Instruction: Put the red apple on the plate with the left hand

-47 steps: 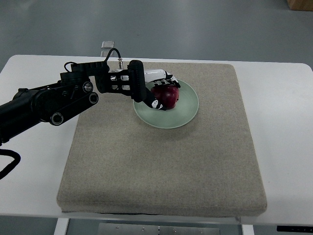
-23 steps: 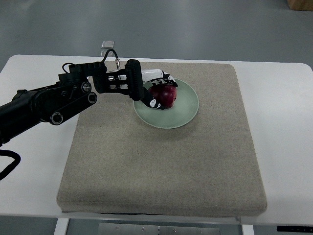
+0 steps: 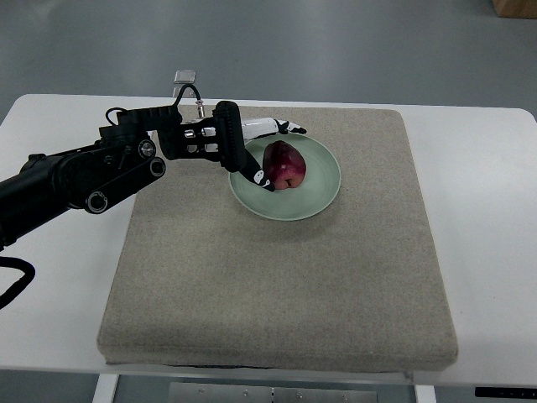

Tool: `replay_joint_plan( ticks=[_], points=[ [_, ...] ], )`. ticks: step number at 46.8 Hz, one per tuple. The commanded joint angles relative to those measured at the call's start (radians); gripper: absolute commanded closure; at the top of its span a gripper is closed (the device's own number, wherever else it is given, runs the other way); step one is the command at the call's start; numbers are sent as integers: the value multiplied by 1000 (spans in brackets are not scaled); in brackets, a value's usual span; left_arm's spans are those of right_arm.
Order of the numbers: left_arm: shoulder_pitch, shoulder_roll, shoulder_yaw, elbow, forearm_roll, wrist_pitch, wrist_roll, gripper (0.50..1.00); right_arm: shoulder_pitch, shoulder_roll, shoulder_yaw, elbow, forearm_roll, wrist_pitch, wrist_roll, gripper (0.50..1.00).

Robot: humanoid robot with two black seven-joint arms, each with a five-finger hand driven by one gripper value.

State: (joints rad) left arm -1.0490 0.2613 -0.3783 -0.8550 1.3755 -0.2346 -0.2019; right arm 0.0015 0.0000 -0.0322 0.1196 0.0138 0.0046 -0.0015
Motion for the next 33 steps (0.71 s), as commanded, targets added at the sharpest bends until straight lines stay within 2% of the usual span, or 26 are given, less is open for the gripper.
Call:
replay_joint_plan(
  ticks=[1,33],
  points=[
    [-8,6,-8,-4,-42,-6,-1,506,0,0,0,0,0,0,0,570],
    [1,260,-20,7,-1003,-15,19,506,0,0,0,0,0,0,0,568]
  ],
)
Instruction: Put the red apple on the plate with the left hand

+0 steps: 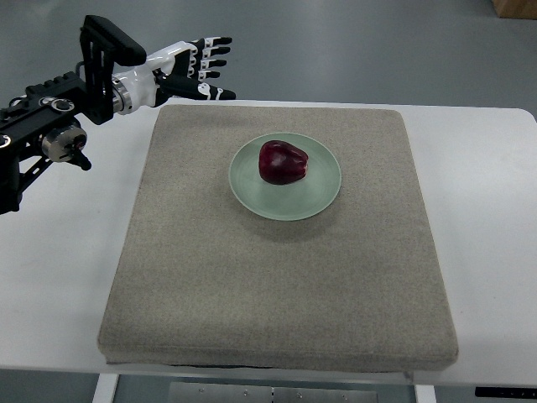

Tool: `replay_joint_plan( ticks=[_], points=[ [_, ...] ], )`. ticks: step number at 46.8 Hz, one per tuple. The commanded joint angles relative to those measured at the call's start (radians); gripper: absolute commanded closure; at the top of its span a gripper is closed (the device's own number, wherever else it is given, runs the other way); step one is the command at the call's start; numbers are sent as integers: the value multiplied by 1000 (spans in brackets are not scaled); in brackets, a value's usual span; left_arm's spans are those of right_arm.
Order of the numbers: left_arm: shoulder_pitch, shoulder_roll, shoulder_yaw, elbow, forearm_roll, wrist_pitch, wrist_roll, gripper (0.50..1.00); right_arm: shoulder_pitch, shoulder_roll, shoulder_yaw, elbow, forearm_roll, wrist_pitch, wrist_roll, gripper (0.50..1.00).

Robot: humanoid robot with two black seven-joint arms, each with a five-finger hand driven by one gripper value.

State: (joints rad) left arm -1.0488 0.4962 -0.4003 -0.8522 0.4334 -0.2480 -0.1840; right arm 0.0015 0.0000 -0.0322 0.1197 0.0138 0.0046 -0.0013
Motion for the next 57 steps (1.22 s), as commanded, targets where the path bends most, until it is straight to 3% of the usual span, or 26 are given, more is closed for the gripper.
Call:
replay_joint_plan(
  ticks=[1,10,21,29,34,57],
  points=[
    [1,30,1,4,-71,-2,3,506,0,0,0,0,0,0,0,568],
    [4,64,-5,47,-218,-16,14,504,0,0,0,0,0,0,0,568],
    [42,65,-11,136,-490,-183,96,504,0,0,0,0,0,0,0,568],
    [75,56,-69,191,-666,-251,185,504,0,0,0,0,0,0,0,568],
    [95,51,-97,191,-742,-257,227,504,0,0,0,0,2,1,0,570],
    [101,33,-98,193,-739,-255,228,504,-2,0,0,49,2,49,0,568]
  ],
)
